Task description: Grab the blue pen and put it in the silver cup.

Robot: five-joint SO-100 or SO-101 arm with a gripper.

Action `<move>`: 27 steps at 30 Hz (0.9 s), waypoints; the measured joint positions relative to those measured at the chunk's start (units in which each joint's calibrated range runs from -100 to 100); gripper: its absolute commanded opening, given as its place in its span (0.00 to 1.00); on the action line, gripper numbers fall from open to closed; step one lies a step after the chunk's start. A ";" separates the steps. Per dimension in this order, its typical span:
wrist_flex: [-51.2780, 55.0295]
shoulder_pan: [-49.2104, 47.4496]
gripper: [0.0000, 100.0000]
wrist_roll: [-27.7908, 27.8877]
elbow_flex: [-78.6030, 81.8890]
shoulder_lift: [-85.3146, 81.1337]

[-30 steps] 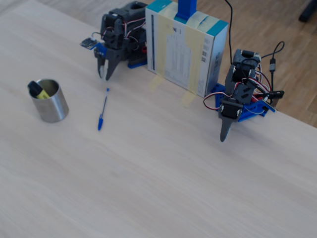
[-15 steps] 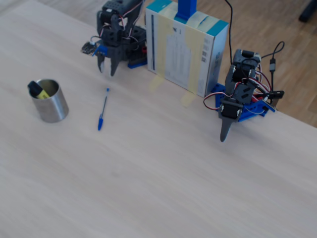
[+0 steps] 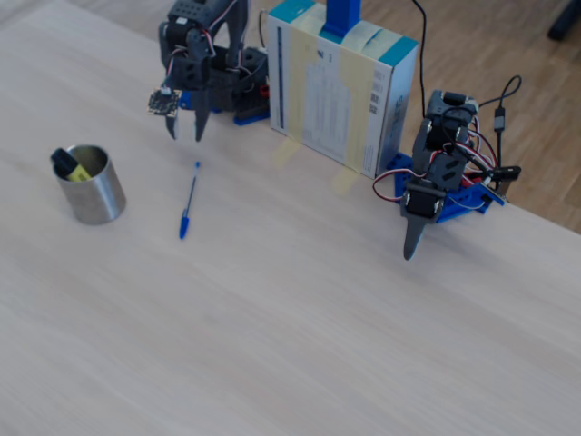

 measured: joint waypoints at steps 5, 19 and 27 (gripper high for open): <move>-5.72 -2.42 0.19 1.69 -4.42 8.50; -16.06 -6.94 0.18 1.95 -14.34 28.68; -16.23 -8.53 0.18 1.95 -21.19 36.68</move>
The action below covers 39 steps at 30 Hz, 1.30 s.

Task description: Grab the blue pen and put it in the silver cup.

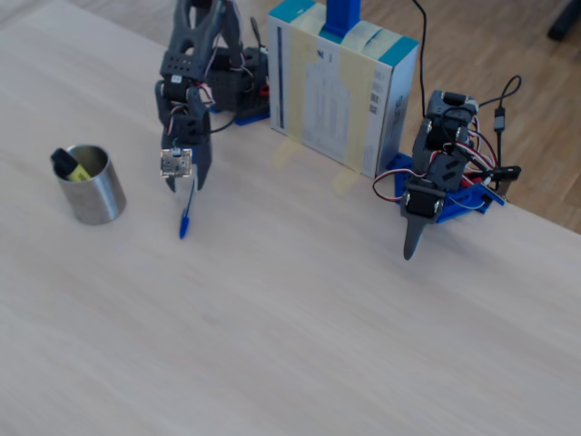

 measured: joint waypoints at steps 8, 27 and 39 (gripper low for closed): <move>0.00 -1.34 0.18 0.00 -2.52 3.50; 0.08 -1.00 0.18 0.00 -5.05 7.92; 0.08 -1.00 0.18 0.00 -5.41 8.25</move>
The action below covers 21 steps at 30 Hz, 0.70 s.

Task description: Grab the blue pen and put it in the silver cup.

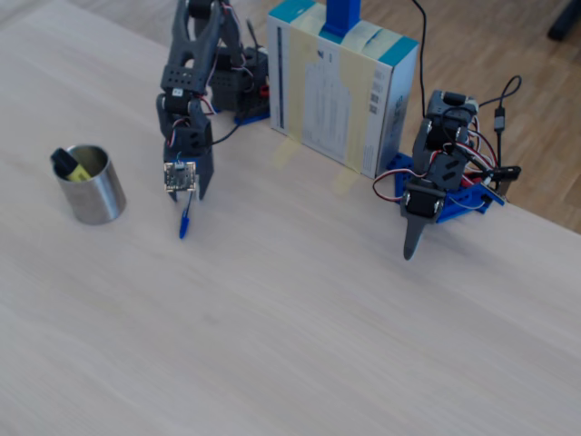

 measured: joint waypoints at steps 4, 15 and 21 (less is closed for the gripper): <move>0.00 0.00 0.18 0.00 0.00 0.00; -0.08 0.67 0.08 0.00 0.00 0.25; 0.00 0.67 0.08 0.00 0.00 0.25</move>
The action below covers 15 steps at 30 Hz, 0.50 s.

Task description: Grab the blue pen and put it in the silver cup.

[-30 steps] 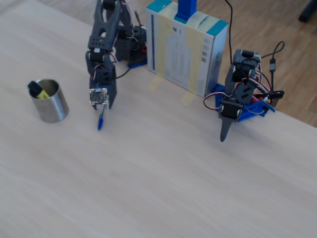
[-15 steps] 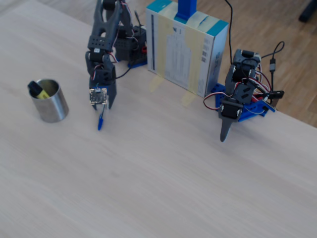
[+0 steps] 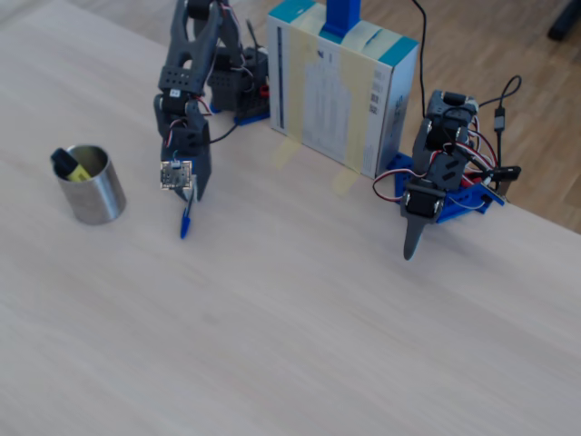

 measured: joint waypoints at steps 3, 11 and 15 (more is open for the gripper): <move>0.00 0.00 0.08 0.00 0.00 0.00; 0.00 0.00 0.08 0.00 0.00 0.00; 0.00 0.00 0.04 0.00 0.00 0.00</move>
